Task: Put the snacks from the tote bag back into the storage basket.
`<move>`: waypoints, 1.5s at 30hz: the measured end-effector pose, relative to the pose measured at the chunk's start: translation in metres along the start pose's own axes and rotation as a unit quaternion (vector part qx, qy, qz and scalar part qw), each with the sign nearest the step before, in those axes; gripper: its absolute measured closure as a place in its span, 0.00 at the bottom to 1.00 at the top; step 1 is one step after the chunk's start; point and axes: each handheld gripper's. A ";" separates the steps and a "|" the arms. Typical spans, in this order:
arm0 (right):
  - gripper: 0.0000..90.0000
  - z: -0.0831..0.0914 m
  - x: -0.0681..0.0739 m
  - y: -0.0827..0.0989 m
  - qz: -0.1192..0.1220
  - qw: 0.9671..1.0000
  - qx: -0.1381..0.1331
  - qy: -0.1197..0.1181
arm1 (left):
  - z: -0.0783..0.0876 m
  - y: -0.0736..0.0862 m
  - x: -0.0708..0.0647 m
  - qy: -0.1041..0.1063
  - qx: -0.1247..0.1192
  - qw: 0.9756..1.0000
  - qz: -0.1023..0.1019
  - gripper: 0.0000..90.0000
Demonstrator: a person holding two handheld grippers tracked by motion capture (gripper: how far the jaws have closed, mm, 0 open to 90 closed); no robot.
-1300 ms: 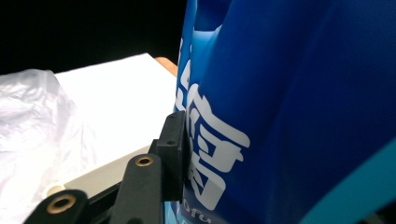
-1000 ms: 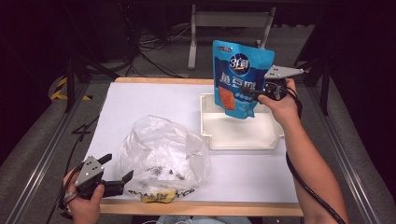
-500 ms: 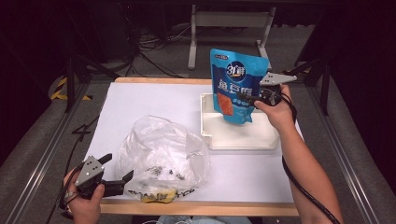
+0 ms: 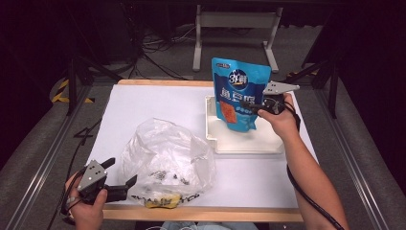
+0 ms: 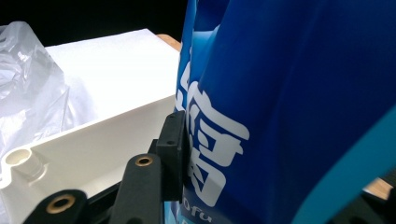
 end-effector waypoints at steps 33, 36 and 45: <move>0.22 0.007 0.001 0.000 -0.024 1.000 0.009 -0.009 | -0.001 0.000 0.000 0.004 0.001 1.000 0.002 0.06; 0.18 0.013 0.002 -0.003 -0.028 1.000 0.006 -0.003 | -0.003 -0.001 0.000 0.004 0.001 1.000 0.003 0.06; 0.13 0.046 0.005 -0.014 -0.032 0.999 -0.002 0.017 | -0.005 -0.002 0.000 0.008 0.001 1.000 0.002 0.06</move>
Point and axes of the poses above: each handheld gripper's, and its own axes: z roughly backward along the jaws, y roughly out of its underside, x roughly to its left, and after that the axes turned 6 degrees about -x, right-handed
